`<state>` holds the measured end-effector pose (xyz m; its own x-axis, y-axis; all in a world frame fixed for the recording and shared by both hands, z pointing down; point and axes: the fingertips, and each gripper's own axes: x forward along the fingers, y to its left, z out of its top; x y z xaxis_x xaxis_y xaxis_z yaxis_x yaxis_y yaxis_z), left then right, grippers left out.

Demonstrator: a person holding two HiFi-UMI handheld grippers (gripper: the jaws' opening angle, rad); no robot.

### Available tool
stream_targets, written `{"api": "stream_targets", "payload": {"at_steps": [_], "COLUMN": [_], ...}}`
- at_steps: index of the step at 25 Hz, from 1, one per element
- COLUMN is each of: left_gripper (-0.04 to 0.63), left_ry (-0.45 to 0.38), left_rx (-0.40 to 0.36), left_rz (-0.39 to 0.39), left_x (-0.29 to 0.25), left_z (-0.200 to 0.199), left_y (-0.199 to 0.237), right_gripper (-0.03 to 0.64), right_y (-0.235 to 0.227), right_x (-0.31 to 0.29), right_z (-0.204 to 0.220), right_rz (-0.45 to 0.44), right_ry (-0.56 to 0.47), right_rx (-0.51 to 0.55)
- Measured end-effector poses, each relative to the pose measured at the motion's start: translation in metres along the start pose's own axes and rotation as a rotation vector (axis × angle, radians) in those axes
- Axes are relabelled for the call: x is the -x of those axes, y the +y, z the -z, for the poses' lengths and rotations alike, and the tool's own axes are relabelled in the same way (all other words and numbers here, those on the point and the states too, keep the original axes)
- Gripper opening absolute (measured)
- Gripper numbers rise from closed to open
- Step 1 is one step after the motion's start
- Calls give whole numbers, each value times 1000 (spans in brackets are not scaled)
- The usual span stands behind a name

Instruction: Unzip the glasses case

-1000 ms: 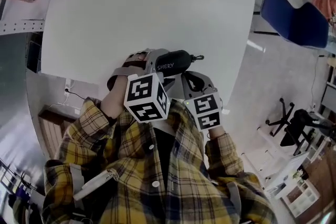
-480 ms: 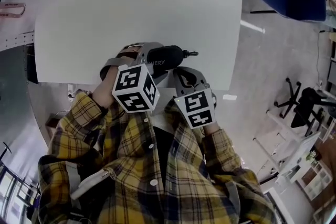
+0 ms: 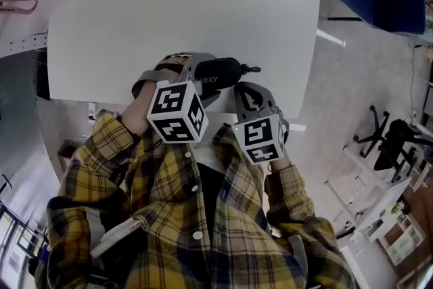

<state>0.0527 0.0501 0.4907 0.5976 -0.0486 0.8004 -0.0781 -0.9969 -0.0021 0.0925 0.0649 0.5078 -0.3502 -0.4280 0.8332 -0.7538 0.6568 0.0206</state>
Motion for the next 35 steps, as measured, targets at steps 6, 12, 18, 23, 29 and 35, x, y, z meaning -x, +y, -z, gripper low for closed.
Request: {"api": "stream_targets", "payload": {"at_steps": [6, 12, 18, 23, 29, 35], "left_gripper": [319, 316, 314, 313, 313, 313], "left_ry": [1, -3, -6, -10, -13, -16], "left_rx": [-15, -24, -27, -26, -26, -21], "left_rz": [-4, 1, 17, 7, 13, 29], "left_x": [2, 1, 0, -6, 2, 2], "left_z": [3, 4, 3, 5, 4, 7], "left_y": [6, 9, 14, 9, 17, 18], "right_gripper": [-2, -2, -2, -2, -2, 0], "right_y": [-24, -34, -41, -40, -46, -43], "right_x": [-7, -15, -21, -24, -32, -41], "right_z": [-14, -26, -37, -38, -55, -60], "right_rz": [25, 2, -29, 39, 28, -17], "right_ry": [-6, 2, 15, 70, 75, 55], "right_rx": [123, 343, 559, 733, 824, 953]}}
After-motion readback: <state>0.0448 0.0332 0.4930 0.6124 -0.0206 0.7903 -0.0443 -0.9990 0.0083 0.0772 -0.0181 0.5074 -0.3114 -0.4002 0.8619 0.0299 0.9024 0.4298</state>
